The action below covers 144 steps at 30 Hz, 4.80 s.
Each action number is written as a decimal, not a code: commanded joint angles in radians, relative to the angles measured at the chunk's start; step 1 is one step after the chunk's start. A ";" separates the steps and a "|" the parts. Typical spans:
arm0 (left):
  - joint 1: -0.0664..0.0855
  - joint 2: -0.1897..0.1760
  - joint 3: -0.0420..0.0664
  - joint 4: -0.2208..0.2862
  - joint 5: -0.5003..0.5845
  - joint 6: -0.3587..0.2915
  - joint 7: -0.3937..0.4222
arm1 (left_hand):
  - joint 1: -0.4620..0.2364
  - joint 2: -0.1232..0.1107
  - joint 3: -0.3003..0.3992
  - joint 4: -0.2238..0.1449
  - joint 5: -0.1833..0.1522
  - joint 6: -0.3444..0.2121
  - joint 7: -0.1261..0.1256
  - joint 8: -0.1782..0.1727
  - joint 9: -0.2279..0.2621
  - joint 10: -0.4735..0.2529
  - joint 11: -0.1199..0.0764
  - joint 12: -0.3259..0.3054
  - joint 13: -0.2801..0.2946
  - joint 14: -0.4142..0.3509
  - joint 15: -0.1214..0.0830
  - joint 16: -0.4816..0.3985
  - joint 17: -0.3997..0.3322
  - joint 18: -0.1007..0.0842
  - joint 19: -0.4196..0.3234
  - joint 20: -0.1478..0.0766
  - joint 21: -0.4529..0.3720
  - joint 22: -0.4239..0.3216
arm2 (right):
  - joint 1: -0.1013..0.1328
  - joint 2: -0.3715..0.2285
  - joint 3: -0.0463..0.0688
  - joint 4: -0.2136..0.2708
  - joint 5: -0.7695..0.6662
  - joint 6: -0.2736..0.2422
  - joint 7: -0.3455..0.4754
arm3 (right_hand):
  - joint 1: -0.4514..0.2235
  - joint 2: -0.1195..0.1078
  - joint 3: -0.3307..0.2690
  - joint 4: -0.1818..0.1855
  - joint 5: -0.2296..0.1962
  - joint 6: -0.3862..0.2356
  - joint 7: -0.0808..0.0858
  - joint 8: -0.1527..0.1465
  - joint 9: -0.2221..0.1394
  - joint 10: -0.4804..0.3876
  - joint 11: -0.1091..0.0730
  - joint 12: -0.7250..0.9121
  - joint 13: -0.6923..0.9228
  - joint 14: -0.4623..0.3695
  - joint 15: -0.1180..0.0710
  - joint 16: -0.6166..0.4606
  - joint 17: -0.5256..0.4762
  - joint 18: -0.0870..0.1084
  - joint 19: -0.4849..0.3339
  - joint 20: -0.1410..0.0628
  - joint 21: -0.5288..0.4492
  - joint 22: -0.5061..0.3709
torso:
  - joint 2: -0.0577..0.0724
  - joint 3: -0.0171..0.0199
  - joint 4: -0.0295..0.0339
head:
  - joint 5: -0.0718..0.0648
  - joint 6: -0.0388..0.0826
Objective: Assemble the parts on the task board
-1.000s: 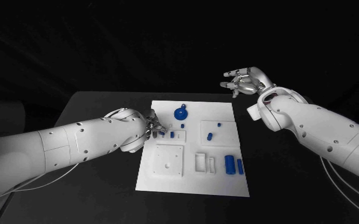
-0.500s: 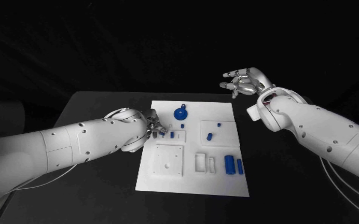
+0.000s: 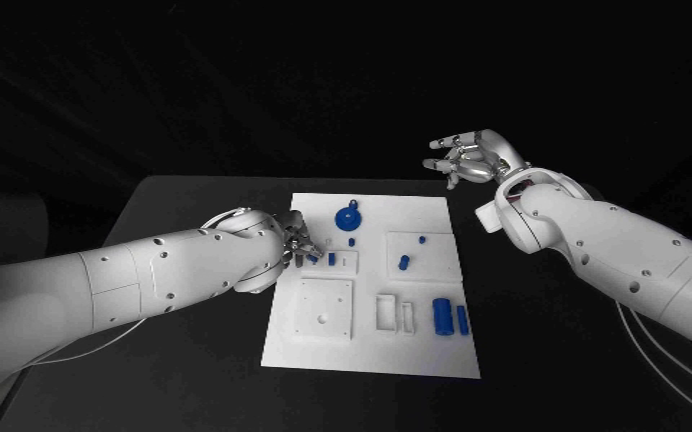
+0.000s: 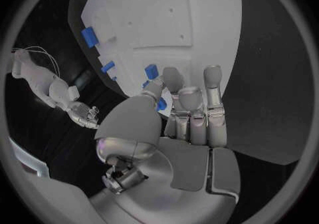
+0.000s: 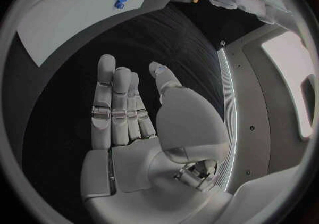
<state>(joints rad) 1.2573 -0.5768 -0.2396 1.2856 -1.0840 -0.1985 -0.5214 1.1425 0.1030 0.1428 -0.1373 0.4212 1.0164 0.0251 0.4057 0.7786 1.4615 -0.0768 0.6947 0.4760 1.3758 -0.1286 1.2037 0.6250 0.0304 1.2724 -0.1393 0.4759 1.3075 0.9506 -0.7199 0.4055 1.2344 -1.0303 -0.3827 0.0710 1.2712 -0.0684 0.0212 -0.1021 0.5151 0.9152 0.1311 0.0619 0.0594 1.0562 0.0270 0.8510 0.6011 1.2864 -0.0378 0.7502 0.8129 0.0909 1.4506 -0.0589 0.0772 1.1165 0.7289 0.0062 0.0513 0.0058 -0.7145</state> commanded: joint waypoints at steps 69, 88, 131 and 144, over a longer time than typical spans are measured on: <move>-0.016 0.006 0.000 -0.012 -0.020 0.074 0.008 | 0.011 0.005 0.017 -0.021 0.001 0.039 -0.039 0.002 0.004 0.006 0.001 -0.007 0.005 0.006 0.001 -0.005 0.010 0.002 0.003 0.003 0.008 0.017 | -0.002 -0.002 0.001 0.002 0.001 0.013 0.008 | -0.004 0.000 0.000 0.007 0.006 -0.004 0.000 -0.003 0.000 -0.005 -0.001 0.005 0.000 -0.006 0.002 0.007 -0.001 0.014 0.000 0.004 0.003 -0.003 | 0.000 0.0000 -0.0001 | -0.002 -0.008; -0.022 0.010 0.000 -0.013 -0.021 0.114 0.001 | 0.002 -0.009 0.005 -0.007 0.004 0.046 -0.044 0.007 0.006 0.009 0.000 -0.005 0.007 0.008 0.001 0.001 0.022 0.003 0.003 0.004 0.010 0.018 | -0.002 -0.004 0.001 0.003 0.001 0.013 0.008 | -0.006 0.001 -0.002 0.011 0.008 -0.005 0.000 -0.003 0.000 -0.006 -0.001 0.005 0.000 -0.006 0.002 0.007 -0.001 0.014 0.000 0.005 0.003 -0.004 | 0.000 0.0000 0.0001 | -0.005 -0.014; -0.027 0.008 0.000 -0.044 -0.067 0.086 -0.013 | -0.011 -0.166 -0.094 0.281 -0.035 0.042 -0.050 0.023 0.002 -0.015 -0.007 0.012 0.012 -0.003 -0.010 -0.014 0.000 -0.020 0.007 -0.016 0.001 0.017 | -0.008 -0.011 0.001 0.006 0.001 0.010 0.006 | 0.001 -0.004 -0.001 0.009 0.008 -0.015 0.001 -0.003 0.000 -0.006 -0.001 0.005 -0.001 -0.006 0.002 0.007 -0.001 0.015 0.000 0.005 0.003 -0.005 | 0.000 -0.0002 0.0005 | -0.009 -0.013; -0.027 0.004 0.000 -0.046 -0.068 0.068 -0.010 | -0.014 -0.212 -0.072 0.335 -0.041 0.041 -0.049 0.030 0.007 -0.018 -0.007 0.013 0.012 -0.005 -0.010 -0.016 -0.003 -0.021 0.007 -0.017 0.001 0.017 | -0.010 -0.011 0.001 0.006 0.001 0.010 0.006 | -0.001 -0.003 -0.002 0.011 0.009 -0.017 0.001 -0.003 0.000 -0.005 0.000 0.004 -0.001 -0.007 0.003 0.006 -0.002 0.015 0.000 0.005 0.003 -0.006 | 0.000 0.0000 0.0004 | -0.008 -0.014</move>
<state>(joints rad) 1.2405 -0.5707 -0.2323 1.2441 -1.1485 -0.1433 -0.5172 1.1307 -0.1048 0.0713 0.1984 0.3825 1.0609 -0.0234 0.4340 0.7863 1.4502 -0.0804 0.7037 0.4872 1.3719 -0.1321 1.1851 0.6229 0.0197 1.2759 -0.1504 0.4798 1.3076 0.9416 -0.7310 0.4056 1.2395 -1.0288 -0.3798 0.0714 1.2712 -0.0684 0.0182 -0.0936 0.5190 0.9062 0.1331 0.0619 0.0594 1.0561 0.0270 0.8510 0.6011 1.2864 -0.0378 0.7548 0.8129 0.0908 1.4506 -0.0589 0.0772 1.1118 0.7287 0.0059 0.0513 -0.0029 -0.7283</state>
